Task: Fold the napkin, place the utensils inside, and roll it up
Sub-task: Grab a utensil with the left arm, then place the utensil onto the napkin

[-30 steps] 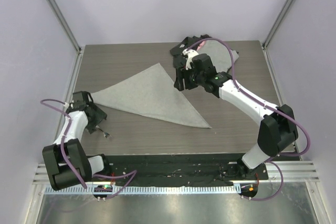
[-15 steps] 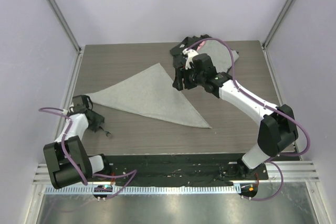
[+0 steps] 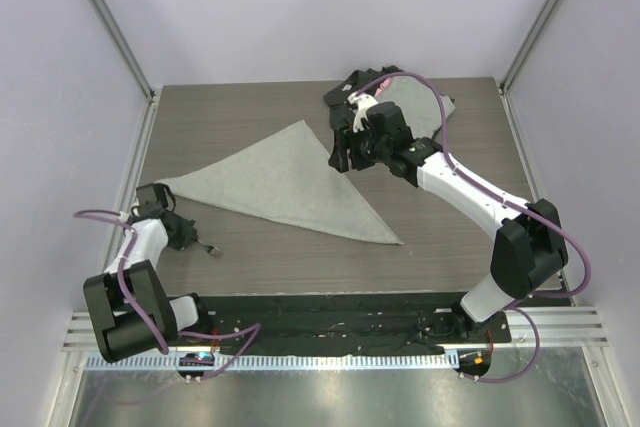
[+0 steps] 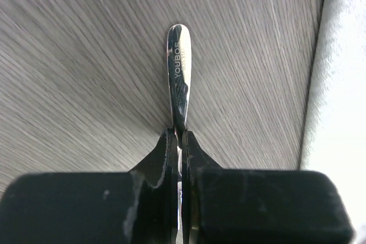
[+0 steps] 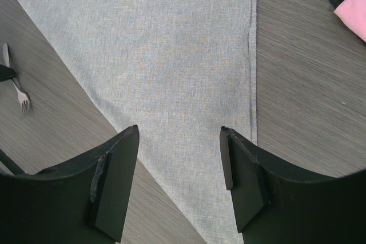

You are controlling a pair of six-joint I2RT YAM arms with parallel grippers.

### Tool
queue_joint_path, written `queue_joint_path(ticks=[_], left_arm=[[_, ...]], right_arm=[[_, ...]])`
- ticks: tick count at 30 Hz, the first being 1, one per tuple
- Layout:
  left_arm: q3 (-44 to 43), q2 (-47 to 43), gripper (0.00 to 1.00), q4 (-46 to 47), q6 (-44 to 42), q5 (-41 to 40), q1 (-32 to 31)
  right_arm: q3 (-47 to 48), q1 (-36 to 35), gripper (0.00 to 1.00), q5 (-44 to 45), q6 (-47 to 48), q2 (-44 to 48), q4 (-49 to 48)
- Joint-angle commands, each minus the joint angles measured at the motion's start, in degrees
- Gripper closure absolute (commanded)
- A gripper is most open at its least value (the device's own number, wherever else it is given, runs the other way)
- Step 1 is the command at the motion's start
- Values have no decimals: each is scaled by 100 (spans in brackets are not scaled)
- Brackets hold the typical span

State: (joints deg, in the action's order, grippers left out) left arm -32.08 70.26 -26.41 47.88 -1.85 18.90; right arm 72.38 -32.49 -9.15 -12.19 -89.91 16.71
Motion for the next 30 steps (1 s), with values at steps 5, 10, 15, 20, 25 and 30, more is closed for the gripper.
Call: queue_joint_path(ticks=[5,10,15,20,25,30], left_arm=[[246,-1468,100,-101,1758,800,-254],[-193,-1832,100,-145,2629,-113,-1255],[-1035,-1016,100,162,2788,-948,-2486],[-1625,294,100,821,3008,-1141,-3321],[-2285,1287,100,1225,3289,-1371,-3884],[-2356,1789,100,1279,3850,-2027,-4437]], right_arm=[[-57,6,34,88,49,254,-247],[-66,6,34,193,50,377,-238],[-48,15,33,273,58,413,-221],[-48,41,33,352,50,492,-151],[-66,67,33,475,50,571,-37],[-127,76,33,528,58,685,8]])
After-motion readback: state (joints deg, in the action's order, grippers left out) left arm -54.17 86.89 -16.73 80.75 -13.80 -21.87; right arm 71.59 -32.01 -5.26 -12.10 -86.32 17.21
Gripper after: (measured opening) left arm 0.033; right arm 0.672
